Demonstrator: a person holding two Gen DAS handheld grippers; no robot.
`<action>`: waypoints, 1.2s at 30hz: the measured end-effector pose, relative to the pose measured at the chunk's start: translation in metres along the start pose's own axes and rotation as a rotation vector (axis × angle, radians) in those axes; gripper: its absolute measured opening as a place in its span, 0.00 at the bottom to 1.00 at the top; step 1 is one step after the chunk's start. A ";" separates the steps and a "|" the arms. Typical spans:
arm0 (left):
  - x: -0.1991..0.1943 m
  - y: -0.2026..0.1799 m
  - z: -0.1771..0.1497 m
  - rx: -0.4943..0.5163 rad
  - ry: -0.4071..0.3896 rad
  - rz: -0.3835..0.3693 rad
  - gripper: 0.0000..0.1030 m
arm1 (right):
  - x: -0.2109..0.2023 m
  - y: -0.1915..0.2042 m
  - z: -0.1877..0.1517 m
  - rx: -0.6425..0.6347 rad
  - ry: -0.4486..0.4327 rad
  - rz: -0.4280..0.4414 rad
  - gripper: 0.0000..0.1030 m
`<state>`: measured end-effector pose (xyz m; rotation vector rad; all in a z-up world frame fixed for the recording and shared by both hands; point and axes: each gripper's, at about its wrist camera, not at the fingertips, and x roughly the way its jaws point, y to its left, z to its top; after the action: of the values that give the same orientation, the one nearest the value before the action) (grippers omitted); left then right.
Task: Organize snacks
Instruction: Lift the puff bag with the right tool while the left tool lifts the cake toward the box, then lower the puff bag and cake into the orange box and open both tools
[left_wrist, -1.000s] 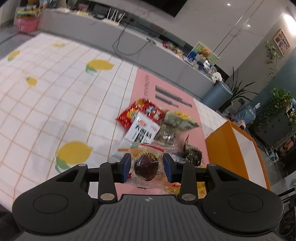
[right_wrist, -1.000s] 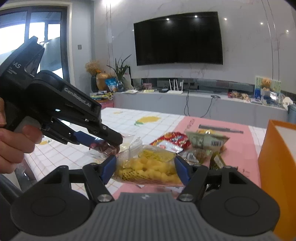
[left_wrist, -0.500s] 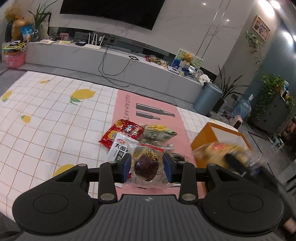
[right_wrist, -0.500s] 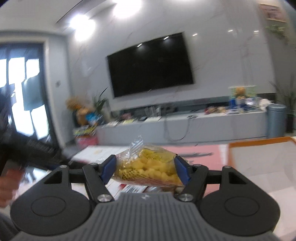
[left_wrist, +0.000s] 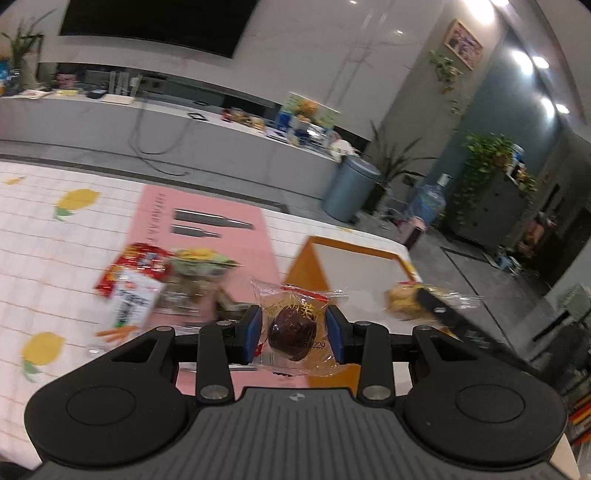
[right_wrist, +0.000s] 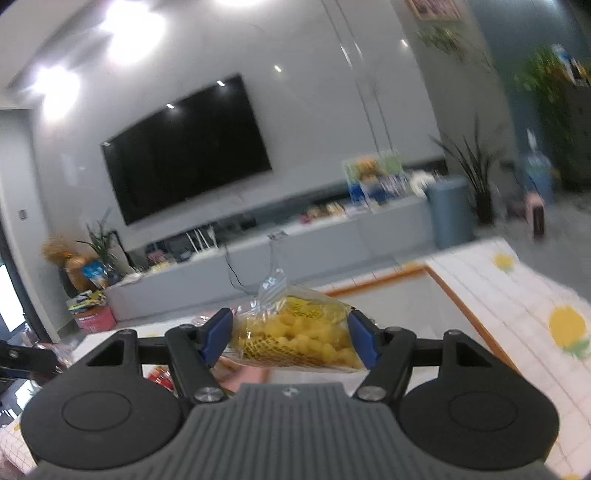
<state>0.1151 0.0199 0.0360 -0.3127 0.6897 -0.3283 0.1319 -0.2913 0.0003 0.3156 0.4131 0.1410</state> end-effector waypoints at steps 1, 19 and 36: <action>0.006 -0.007 -0.001 0.008 0.005 -0.006 0.41 | 0.003 -0.002 0.001 0.005 0.020 -0.035 0.65; 0.058 -0.047 -0.020 0.072 0.089 -0.048 0.41 | 0.017 -0.036 0.001 0.051 0.192 -0.125 0.90; 0.120 -0.112 -0.030 0.173 0.202 -0.087 0.41 | -0.018 -0.067 0.021 0.172 0.072 -0.190 0.93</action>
<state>0.1602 -0.1337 -0.0106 -0.1459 0.8412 -0.5035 0.1289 -0.3637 0.0028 0.4396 0.5250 -0.0697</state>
